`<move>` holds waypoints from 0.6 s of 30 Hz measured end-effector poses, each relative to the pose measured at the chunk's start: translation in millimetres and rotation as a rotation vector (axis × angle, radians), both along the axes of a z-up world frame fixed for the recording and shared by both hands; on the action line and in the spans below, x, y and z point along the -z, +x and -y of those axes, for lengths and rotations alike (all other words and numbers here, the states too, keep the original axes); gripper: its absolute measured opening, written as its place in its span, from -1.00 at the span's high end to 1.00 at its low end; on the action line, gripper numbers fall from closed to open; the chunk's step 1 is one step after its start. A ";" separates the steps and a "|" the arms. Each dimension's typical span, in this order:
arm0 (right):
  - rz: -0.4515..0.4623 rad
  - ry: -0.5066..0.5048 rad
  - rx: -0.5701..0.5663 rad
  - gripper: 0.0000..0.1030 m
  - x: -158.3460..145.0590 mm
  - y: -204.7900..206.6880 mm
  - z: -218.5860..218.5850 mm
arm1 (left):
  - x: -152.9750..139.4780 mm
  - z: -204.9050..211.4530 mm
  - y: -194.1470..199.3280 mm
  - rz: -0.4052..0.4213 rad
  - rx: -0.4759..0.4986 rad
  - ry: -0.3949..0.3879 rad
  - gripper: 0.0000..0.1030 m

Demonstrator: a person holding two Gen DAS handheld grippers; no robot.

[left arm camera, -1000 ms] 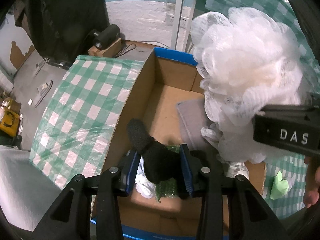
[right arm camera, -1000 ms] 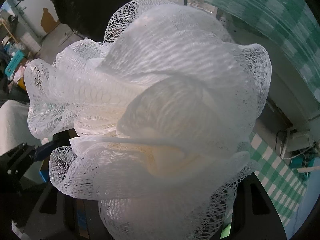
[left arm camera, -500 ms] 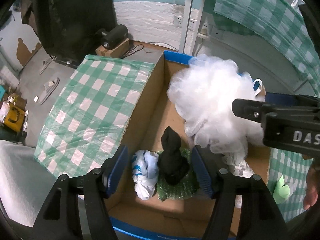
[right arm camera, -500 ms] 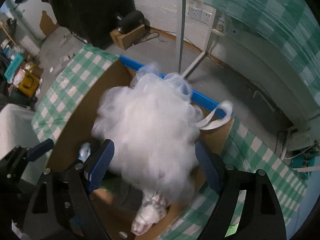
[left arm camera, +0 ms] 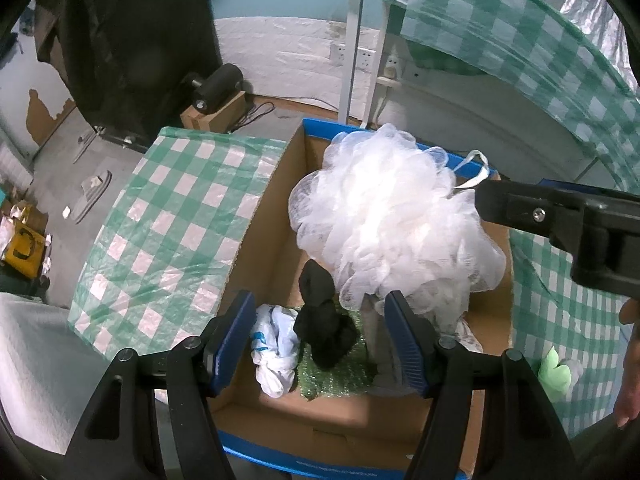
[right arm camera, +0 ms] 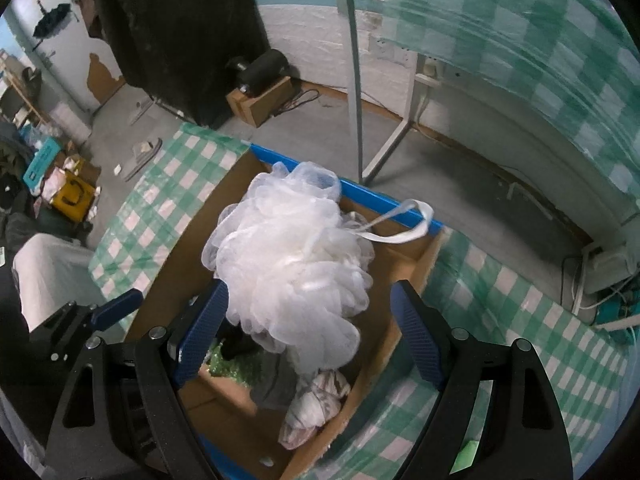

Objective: Organize soft objects
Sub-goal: 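Open the left tool to drop the black item while the right tool releases the loofah into the box, then withdraw both open tools from the box toward the light-green cup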

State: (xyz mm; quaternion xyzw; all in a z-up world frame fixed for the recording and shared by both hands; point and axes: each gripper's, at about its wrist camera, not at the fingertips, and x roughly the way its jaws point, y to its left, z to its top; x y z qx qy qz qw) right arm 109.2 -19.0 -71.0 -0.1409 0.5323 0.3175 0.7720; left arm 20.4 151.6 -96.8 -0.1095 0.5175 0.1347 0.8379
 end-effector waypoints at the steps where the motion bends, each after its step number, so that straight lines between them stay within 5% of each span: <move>1: 0.001 0.000 0.008 -0.61 -0.7 -0.6 2.0 | -1.5 1.3 -0.3 0.004 0.003 -0.001 -0.32; 18: 0.022 0.018 0.109 -0.61 -16.8 -9.0 50.1 | -22.8 32.3 -3.4 0.053 0.071 0.017 -0.40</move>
